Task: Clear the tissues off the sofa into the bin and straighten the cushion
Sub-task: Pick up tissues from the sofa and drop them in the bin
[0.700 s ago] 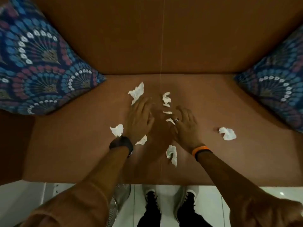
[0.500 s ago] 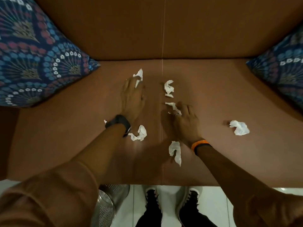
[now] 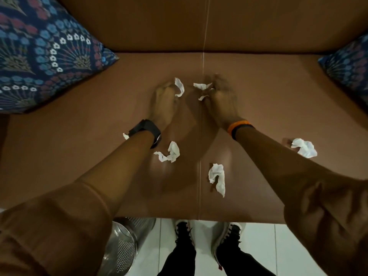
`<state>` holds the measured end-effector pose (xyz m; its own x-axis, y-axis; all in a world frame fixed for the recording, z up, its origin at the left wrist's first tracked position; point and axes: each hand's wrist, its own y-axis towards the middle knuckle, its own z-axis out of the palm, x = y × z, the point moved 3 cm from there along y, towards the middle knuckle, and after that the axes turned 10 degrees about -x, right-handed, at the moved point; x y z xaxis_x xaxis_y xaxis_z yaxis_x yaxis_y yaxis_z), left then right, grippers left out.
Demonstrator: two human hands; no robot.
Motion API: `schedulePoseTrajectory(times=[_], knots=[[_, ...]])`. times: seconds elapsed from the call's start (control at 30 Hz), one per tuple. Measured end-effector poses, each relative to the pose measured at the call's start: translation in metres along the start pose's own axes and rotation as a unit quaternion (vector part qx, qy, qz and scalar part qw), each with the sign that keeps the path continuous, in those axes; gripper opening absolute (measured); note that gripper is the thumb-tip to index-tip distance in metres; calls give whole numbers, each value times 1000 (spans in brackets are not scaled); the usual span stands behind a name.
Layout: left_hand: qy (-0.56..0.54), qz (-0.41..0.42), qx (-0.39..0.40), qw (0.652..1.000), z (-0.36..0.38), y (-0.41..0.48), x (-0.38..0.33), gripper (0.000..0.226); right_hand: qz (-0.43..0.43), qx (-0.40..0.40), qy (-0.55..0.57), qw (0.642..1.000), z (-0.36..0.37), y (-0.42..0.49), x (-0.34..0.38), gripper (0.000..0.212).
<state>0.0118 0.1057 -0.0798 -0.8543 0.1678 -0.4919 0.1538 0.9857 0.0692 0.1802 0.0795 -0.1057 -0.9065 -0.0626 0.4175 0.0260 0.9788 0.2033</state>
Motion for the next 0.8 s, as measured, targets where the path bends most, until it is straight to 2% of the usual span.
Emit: schedulePoseTrajectory(times=[0.1, 0.23, 0.33, 0.4, 0.47, 0.53, 0.6, 0.67, 0.73, 0.8], knots=[[-46, 20, 3, 999, -15, -29, 0, 25, 4, 49, 8, 999, 0, -6, -4, 24], [-71, -2, 2, 997, -33, -85, 2, 23, 29, 43, 7, 999, -19, -41, 10, 20], [-54, -53, 31, 997, -33, -130, 6, 28, 50, 75, 40, 995, -34, -80, 29, 14], [-36, -51, 64, 996, -26, -155, 7, 37, 62, 72, 60, 994, -40, -103, 42, 11], [-22, -41, 82, 996, -14, -173, 6, 42, 59, 71, 71, 993, -42, -121, 56, 16], [-15, -67, 75, 995, -6, -187, 7, 39, 34, 71, 63, 995, -40, -139, 71, 23], [-29, -90, 34, 995, -6, -201, 2, 32, 29, 71, 51, 996, -37, -155, 83, 24], [-64, -122, -47, 989, -17, -223, -1, 27, 24, 81, 35, 996, -32, -174, 100, 20], [-103, -185, -118, 970, -33, -260, 9, 22, -4, 89, 55, 995, -25, -195, 124, 13], [-130, -239, -145, 951, -43, -304, 26, 17, -24, 132, 75, 988, -13, -221, 149, 11]])
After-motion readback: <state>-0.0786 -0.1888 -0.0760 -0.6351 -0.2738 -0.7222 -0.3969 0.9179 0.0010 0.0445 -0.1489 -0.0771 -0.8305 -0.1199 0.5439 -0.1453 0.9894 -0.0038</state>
